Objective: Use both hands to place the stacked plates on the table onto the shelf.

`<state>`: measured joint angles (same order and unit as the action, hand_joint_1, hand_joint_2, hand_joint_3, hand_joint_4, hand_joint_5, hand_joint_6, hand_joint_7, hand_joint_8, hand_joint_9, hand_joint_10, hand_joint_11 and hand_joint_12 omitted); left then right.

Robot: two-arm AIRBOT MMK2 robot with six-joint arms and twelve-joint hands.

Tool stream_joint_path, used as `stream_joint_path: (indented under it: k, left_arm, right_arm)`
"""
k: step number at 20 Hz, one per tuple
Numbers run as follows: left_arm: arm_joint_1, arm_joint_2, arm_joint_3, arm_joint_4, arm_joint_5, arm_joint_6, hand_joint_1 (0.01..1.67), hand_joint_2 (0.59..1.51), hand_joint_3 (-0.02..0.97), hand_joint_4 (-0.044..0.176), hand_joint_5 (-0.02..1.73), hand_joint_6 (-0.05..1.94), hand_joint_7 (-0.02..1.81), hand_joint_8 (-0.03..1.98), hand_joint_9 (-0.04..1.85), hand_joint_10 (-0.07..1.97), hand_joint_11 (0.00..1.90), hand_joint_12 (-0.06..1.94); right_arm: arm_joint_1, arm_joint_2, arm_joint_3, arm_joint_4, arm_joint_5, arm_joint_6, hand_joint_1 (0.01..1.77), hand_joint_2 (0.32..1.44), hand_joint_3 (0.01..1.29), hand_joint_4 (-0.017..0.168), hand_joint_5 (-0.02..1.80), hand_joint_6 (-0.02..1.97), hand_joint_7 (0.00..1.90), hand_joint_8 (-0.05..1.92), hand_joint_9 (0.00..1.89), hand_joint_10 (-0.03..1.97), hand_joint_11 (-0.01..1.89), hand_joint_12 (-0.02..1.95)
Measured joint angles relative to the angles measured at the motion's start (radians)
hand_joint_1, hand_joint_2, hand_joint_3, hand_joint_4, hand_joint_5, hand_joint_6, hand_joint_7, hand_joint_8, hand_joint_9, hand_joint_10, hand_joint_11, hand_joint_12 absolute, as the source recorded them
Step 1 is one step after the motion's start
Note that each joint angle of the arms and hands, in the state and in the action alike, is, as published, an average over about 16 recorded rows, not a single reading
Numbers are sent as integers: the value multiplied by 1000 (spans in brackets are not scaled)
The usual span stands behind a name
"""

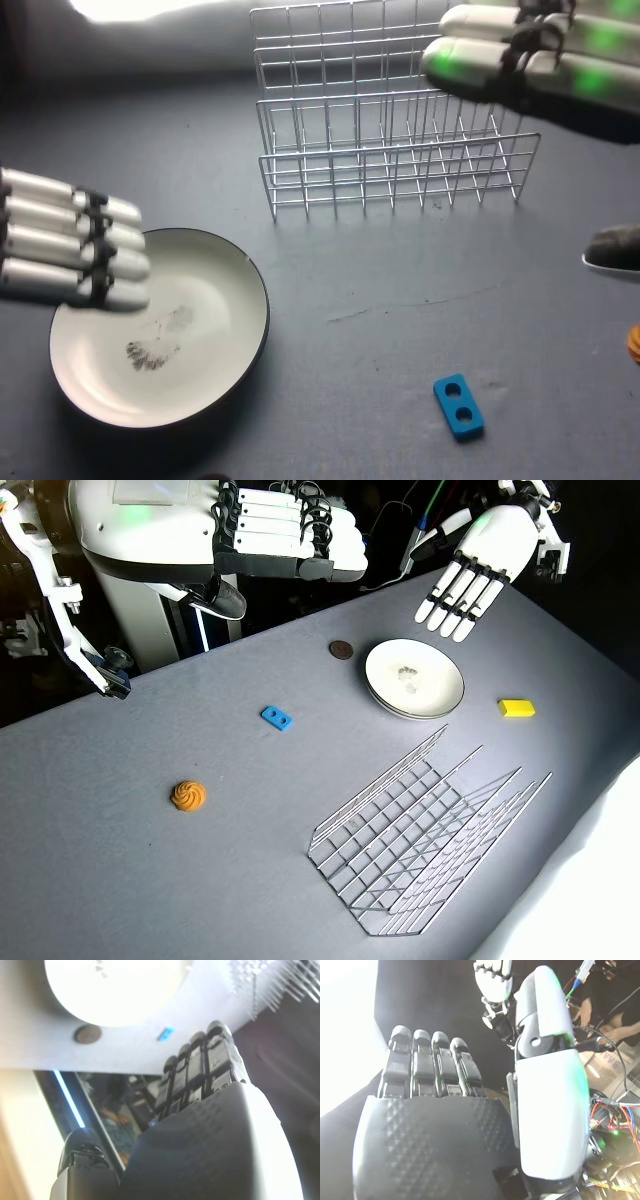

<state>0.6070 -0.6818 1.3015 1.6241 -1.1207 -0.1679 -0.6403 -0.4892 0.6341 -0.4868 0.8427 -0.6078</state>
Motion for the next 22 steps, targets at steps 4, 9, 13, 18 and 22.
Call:
stream_joint_path:
  k: [4,9,13,18,22]
  left_arm:
    - [86,-17,7,-31,16,46,18,1044,37,3,21,-13,19,-10,22,4,16,-17]
    - [192,-50,32,-88,50,98,18,1051,37,1,21,-8,22,-3,22,4,15,-17]
    - [260,-81,64,-125,77,116,18,1058,37,1,22,-3,25,4,22,4,15,-18]
    - [312,-109,100,-147,104,120,18,1065,37,1,20,3,24,12,22,4,15,-17]
    - [337,-123,119,-155,115,120,17,1065,36,1,17,7,24,17,22,4,16,-18]
  right_arm:
    - [1,-5,-9,22,5,-35,1240,958,22,-3,20,24,19,10,15,10,33,7]
    - [-7,-6,-20,46,15,-86,1315,935,22,-3,29,24,19,10,15,10,35,83]
    - [-16,-1,-25,63,18,-116,1335,924,22,-3,38,24,19,11,15,9,32,156]
    - [-25,6,-30,87,22,-149,1348,920,22,-3,50,25,20,11,15,10,27,263]
    - [-34,9,-33,106,27,-158,1344,922,22,-3,66,25,23,11,18,9,15,359]
